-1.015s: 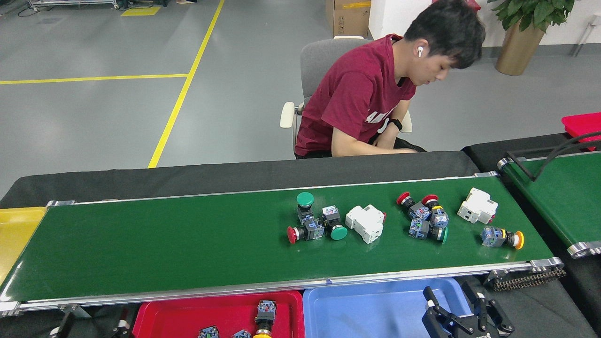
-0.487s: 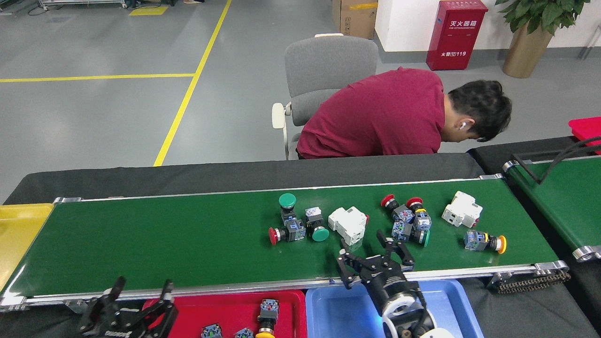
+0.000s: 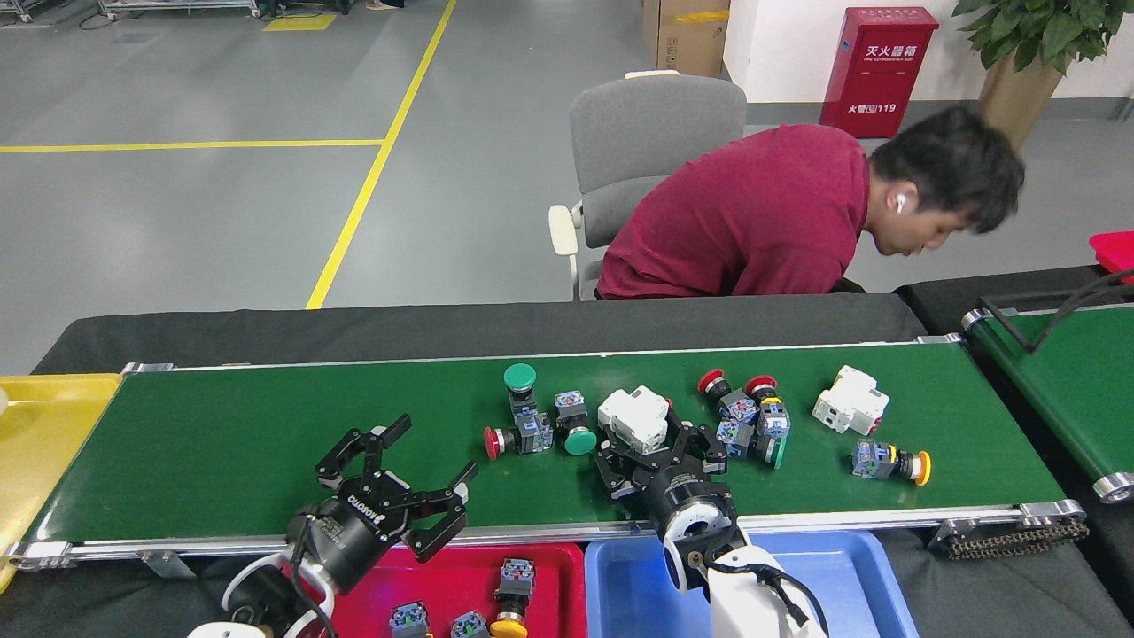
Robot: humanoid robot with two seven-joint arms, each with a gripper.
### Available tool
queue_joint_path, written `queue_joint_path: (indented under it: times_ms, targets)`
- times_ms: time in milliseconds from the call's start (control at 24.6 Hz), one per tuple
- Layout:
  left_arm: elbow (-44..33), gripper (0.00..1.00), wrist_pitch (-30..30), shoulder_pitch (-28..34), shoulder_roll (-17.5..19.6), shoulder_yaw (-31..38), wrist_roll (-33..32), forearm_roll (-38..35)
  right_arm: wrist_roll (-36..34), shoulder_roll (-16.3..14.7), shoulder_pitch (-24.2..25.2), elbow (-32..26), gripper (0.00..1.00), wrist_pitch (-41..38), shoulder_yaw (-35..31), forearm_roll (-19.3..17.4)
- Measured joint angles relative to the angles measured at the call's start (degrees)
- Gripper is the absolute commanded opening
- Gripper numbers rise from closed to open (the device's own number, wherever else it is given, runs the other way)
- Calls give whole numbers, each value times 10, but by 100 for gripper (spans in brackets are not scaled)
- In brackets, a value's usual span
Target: Pick switch part from conveyor to tray
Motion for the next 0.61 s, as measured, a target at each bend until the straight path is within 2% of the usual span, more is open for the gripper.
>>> queue_joint_path:
  times_ms: [365, 487, 528, 609]
  targets:
    - [106, 100, -1, -48, -6, -5, -1, -26, -10, -11, 0, -4, 1, -72, -21, -8]
    - [136, 97, 16, -66, -10, -5, -1, -28, -11, -21, 4, -51, 1, -87, -30, -8]
    - [143, 93, 20, -69, -10, -4, -2, -28, -7, -27, 10, -79, 1, -94, -37, -10]
    - [153, 66, 29, -70, -10, -1, -2, -28, 7, -50, 48, -162, 1, -118, -48, -23]
